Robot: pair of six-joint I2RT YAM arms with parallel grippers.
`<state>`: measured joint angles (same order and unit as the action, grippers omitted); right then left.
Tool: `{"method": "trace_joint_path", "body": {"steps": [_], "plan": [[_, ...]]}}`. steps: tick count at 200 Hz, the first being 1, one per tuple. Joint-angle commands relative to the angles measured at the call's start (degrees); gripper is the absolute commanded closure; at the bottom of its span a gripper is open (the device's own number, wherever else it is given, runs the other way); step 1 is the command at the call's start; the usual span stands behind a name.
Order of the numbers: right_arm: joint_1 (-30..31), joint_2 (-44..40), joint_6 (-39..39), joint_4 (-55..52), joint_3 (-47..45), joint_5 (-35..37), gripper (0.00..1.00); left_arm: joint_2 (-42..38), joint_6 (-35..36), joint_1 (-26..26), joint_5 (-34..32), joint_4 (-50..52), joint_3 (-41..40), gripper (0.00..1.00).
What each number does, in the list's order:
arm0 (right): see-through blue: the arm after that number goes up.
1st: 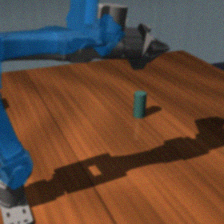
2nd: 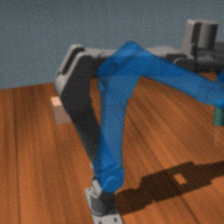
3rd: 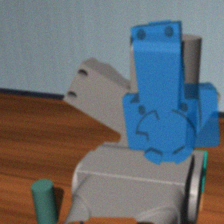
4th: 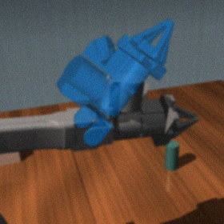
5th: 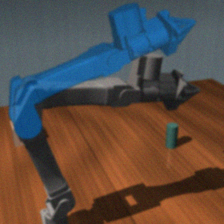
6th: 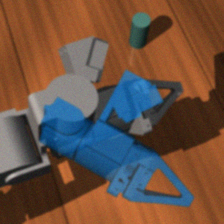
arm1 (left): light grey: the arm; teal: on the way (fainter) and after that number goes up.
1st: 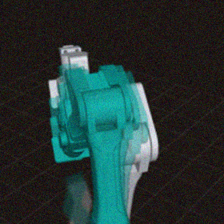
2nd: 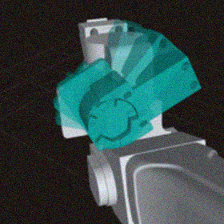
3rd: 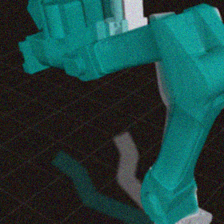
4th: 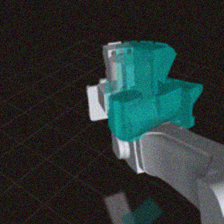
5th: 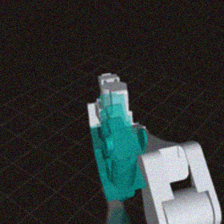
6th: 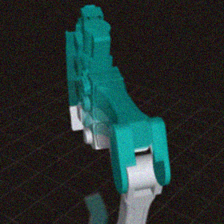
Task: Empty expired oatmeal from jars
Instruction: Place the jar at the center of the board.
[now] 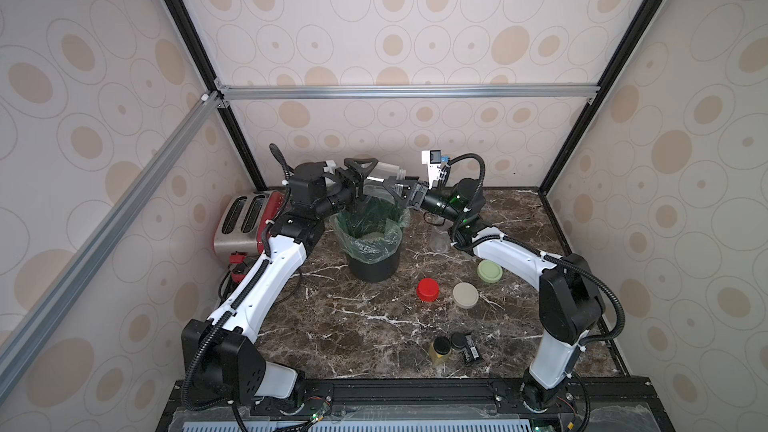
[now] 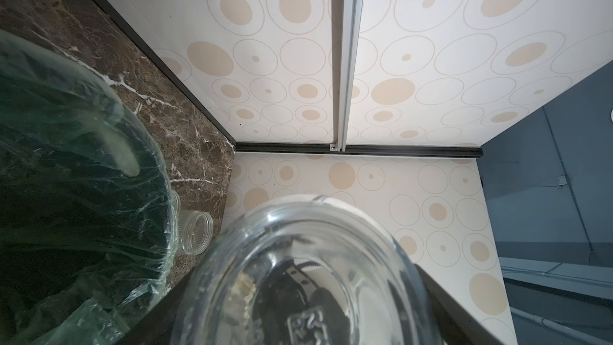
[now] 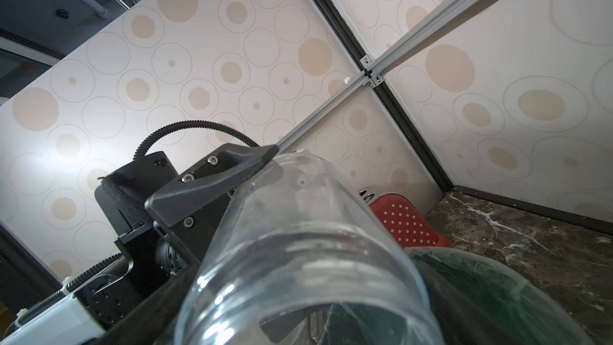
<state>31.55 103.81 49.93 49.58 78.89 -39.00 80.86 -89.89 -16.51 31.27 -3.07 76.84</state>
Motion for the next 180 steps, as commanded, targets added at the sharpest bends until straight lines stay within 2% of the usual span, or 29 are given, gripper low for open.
{"method": "trace_joint_path", "body": {"steps": [1, 25, 36, 52, 61, 74, 85, 106, 115, 143, 180], "plan": [[0.6, 0.8, 1.6, 4.7, 2.1, -1.8, 0.03, -0.9, -1.8, -0.1, 1.5, -6.4, 1.1, 1.0], [0.7, 1.3, 2.2, 6.8, 2.4, -2.2, 0.12, -0.9, -2.0, -0.2, 1.7, -6.8, 0.9, 1.0], [0.7, 1.6, 2.6, 7.6, 2.7, -2.5, 0.22, -0.9, -2.0, -0.1, 1.6, -6.9, 0.7, 1.0], [0.7, 2.0, 3.5, 8.7, 3.2, -3.0, 0.3, -0.9, -1.9, -0.1, 1.6, -6.9, 0.6, 1.0], [0.6, 2.1, 3.8, 9.0, 3.4, -3.1, 0.41, -1.0, -1.7, -0.2, 1.5, -6.8, 0.5, 1.0], [0.6, 2.1, 4.2, 8.9, 3.5, -3.3, 0.46, -1.2, -1.1, -0.2, 1.4, -6.4, 0.4, 1.0], [0.6, 1.8, 4.4, 8.6, 3.4, -3.1, 0.55, -1.7, -0.1, -0.2, 1.0, -5.8, 0.1, 0.79], [0.4, 0.3, 3.9, 5.1, 3.1, -2.8, 0.62, -3.1, 3.6, -0.2, 0.3, -3.9, 0.0, 0.21], [0.3, -0.8, 3.2, 2.5, 2.9, -2.7, 0.63, -3.8, 6.0, -0.1, -0.1, -1.6, 0.3, 0.02], [-0.5, -4.9, 0.2, -7.8, 2.4, -2.1, 0.7, -6.6, 15.6, -0.1, -3.2, 8.8, 1.8, 0.01], [-0.9, -12.4, -9.8, -29.8, 1.7, 1.2, 0.73, -9.5, 27.6, -0.1, -8.8, 21.7, 2.8, 0.01]]}}
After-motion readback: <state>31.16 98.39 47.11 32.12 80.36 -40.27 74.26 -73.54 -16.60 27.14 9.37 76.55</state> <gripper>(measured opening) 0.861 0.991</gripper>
